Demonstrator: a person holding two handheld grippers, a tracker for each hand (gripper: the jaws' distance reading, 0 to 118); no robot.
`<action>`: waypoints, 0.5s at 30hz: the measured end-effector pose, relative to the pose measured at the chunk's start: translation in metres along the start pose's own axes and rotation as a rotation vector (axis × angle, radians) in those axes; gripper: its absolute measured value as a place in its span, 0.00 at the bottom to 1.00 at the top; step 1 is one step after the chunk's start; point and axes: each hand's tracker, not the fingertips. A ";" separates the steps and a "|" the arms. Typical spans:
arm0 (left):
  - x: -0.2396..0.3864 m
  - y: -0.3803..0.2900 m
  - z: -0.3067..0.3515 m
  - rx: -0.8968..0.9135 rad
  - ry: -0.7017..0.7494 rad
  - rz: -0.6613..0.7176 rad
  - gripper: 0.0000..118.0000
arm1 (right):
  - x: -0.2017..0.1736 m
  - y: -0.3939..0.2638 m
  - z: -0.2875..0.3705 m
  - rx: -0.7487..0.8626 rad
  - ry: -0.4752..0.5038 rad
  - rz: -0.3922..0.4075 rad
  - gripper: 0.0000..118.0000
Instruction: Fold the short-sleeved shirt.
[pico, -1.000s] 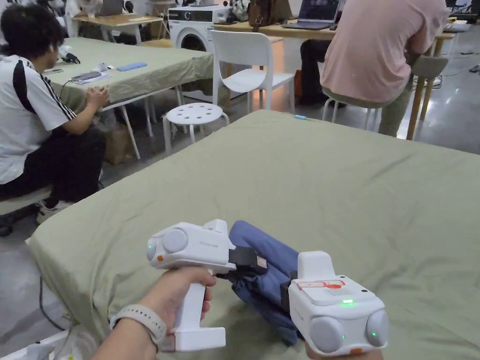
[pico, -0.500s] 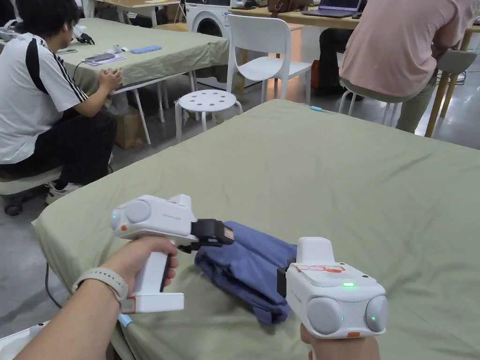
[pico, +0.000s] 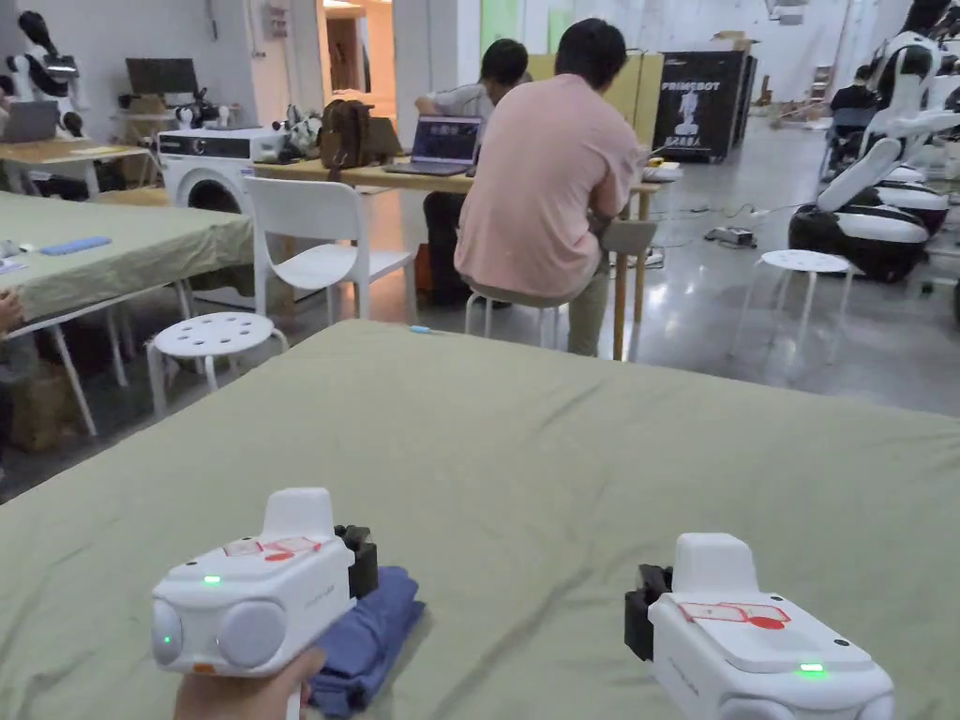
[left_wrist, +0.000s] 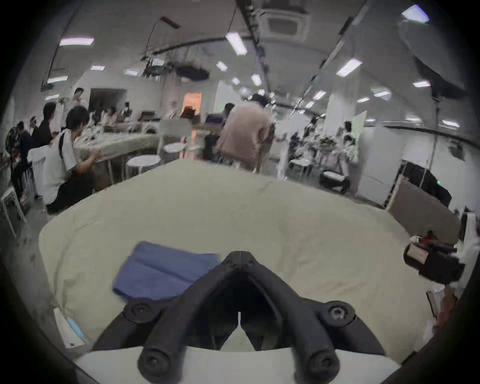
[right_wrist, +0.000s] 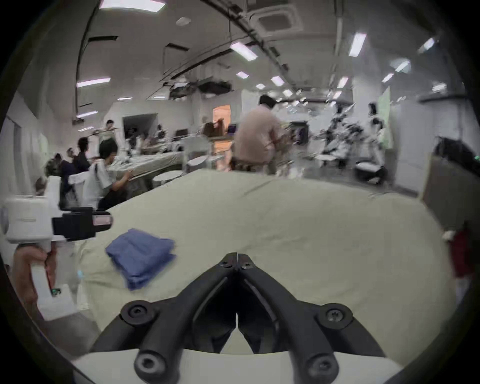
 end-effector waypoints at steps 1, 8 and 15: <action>0.029 0.000 0.006 0.033 -0.009 -0.016 0.00 | 0.020 0.001 0.020 0.020 -0.036 0.038 0.00; 0.203 0.024 0.045 0.208 -0.165 -0.219 0.00 | 0.128 0.011 0.125 0.111 -0.355 0.086 0.00; 0.268 0.032 0.093 0.325 -0.248 -0.263 0.00 | 0.175 0.017 0.200 0.196 -0.494 0.069 0.00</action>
